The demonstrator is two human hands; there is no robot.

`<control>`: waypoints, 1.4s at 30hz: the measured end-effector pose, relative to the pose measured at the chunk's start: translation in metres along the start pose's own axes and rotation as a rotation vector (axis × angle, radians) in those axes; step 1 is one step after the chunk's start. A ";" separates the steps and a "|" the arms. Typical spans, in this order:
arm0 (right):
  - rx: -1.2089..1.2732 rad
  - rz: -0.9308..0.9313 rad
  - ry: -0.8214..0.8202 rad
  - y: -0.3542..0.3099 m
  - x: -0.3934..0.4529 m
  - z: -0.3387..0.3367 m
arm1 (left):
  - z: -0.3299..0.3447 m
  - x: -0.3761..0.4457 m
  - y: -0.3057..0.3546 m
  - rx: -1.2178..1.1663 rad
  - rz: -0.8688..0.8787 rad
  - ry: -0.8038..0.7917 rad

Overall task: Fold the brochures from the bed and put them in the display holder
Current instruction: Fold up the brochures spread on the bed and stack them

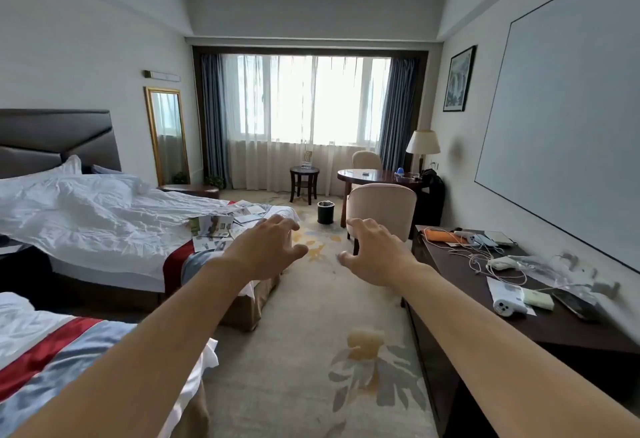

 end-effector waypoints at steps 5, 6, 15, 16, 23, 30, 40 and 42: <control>-0.010 0.006 -0.026 0.024 0.054 0.013 | 0.019 0.056 -0.017 0.001 -0.028 -0.030; -0.011 0.002 -0.021 0.027 0.064 0.015 | 0.023 0.067 -0.021 0.003 -0.029 -0.024; 0.001 -0.013 -0.033 0.056 0.166 0.045 | 0.043 0.170 -0.068 0.015 -0.035 0.005; -0.003 -0.013 -0.029 0.060 0.180 0.049 | 0.046 0.183 -0.075 0.018 -0.033 0.005; -0.012 0.016 -0.022 0.084 0.293 0.071 | 0.077 0.287 -0.134 -0.004 -0.014 -0.019; -0.020 0.027 -0.015 0.104 0.391 0.101 | 0.108 0.371 -0.185 -0.033 -0.019 -0.050; -0.006 0.032 -0.008 0.163 0.526 0.143 | 0.150 0.510 -0.227 -0.015 0.027 -0.063; -0.001 0.027 -0.002 0.180 0.560 0.148 | 0.159 0.546 -0.234 -0.013 0.025 -0.062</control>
Point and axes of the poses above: each hand's wrist, its own x-axis towards the middle knuckle, its own z-axis out of the palm, y = z × x, the point moved 10 cm from there along x, towards the middle knuckle, and after that the axes turned 1 degree about x, right-handed, at the moved point
